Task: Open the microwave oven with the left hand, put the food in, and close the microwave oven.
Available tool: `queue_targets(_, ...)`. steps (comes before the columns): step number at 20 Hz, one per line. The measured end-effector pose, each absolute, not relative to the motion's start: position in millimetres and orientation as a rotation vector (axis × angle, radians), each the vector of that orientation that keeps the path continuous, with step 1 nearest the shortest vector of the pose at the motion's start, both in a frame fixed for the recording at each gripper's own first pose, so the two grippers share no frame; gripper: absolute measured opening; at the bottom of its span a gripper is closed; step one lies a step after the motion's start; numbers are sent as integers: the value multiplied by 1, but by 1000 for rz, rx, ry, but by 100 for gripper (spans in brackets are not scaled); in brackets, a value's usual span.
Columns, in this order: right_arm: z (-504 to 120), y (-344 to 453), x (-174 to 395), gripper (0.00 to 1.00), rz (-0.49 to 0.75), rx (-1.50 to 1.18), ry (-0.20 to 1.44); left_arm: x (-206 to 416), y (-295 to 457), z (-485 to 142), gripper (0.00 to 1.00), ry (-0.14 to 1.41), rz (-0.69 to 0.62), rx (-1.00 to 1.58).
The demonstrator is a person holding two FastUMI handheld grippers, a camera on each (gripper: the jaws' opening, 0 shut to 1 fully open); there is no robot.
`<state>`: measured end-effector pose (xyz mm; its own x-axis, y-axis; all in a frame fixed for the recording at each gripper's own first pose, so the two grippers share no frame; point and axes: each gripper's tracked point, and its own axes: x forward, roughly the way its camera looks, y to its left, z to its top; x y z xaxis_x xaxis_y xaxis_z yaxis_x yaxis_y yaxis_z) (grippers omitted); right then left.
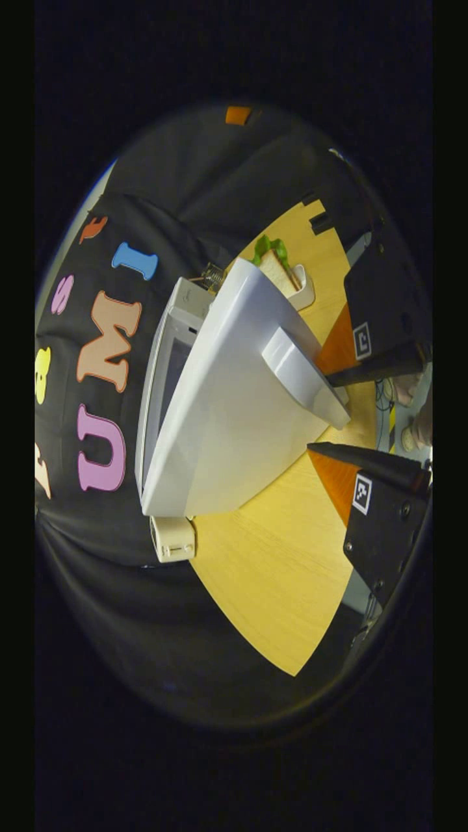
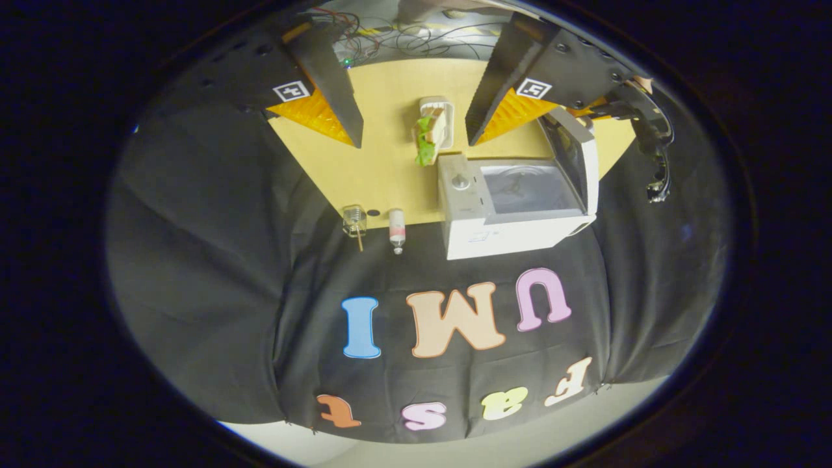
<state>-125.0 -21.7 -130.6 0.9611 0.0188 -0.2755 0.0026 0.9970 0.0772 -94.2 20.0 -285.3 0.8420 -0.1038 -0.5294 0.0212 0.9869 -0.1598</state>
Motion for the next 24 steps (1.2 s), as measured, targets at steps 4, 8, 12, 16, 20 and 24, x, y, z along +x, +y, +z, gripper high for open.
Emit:
queue_targets(4, -137, 0, -153, 98, -4, 90, 286, -114, 68, -286, 61, 561, -19, -148)
queue_targets(8, -143, 17, -171, 95, -12, 92, 301, -133, 119, -285, 74, 554, 65, -170)
queue_targets(12, -146, 26, -178, 98, -21, 81, 305, -146, 159, -275, 96, 536, 143, -191)
queue_targets(16, -145, 32, -171, 98, -22, 81, 309, -167, 193, -264, 96, 543, 222, -151)
queue_targets(20, -150, 32, -142, 98, -18, 69, 335, -187, 218, -239, 96, 505, 325, -150)
queue_targets(24, -164, 30, -99, 96, 19, 73, 403, -188, 238, -206, 100, 421, 453, -183)
